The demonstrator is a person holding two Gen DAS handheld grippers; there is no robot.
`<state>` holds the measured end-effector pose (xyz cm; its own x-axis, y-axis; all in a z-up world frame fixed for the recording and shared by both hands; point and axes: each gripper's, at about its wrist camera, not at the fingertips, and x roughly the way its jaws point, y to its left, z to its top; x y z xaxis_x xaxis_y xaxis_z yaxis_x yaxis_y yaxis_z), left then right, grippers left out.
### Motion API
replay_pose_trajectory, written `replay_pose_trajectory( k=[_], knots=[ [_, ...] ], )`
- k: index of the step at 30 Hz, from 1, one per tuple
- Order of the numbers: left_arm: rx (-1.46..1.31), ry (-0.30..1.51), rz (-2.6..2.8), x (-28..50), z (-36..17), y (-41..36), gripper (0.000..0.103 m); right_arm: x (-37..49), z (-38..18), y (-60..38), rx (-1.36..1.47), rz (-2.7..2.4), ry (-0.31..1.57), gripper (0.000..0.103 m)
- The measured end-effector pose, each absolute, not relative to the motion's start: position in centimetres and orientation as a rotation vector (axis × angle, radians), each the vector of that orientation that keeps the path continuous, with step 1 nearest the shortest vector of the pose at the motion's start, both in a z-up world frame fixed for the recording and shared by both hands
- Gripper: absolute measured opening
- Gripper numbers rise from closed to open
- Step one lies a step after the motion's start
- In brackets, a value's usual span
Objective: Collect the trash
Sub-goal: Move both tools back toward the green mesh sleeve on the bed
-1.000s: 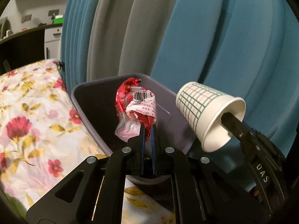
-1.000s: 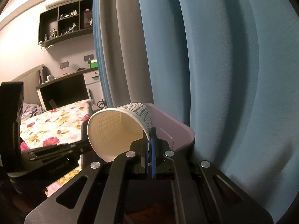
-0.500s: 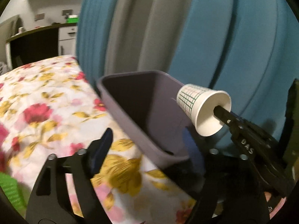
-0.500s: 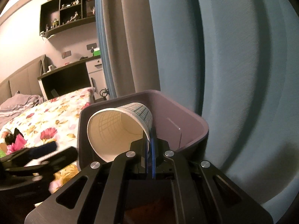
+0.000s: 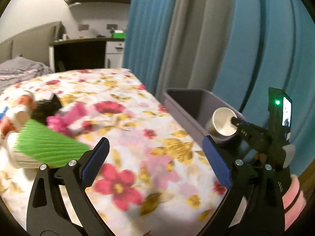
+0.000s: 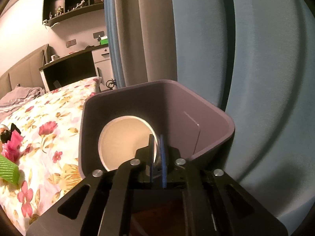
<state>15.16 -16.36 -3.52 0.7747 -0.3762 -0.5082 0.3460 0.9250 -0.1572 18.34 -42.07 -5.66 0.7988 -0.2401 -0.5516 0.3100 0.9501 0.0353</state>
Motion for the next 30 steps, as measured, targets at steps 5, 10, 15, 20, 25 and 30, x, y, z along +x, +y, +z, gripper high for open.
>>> replay_pose_trajectory(
  k=[5,10,15,20,25,30],
  knots=[
    [-0.090,0.544,-0.331,14.0,-3.0,-13.2,0.095,18.0,-5.3,-42.0,0.133,-0.307,0.569,0.032],
    [-0.088,0.530,-0.282,12.5,-2.9,-9.8,0.095,16.1,-3.7,-40.6,0.125,-0.306,0.518,0.045],
    [-0.115,0.545,-0.222,11.3,-3.3,-6.0,0.095,12.7,-1.6,-36.7,0.103,-0.244,0.430,0.069],
    [-0.131,0.536,-0.163,9.7,-3.3,-2.8,0.095,10.1,-0.9,-32.0,0.109,-0.148,0.385,0.078],
    [-0.143,0.517,-0.117,7.9,-2.8,0.4,0.095,9.1,-1.7,-26.5,0.101,-0.023,0.412,0.078],
    [-0.162,0.496,-0.064,6.5,-2.5,3.3,0.096,8.9,-2.9,-21.1,0.035,0.071,0.445,0.078]
  ],
)
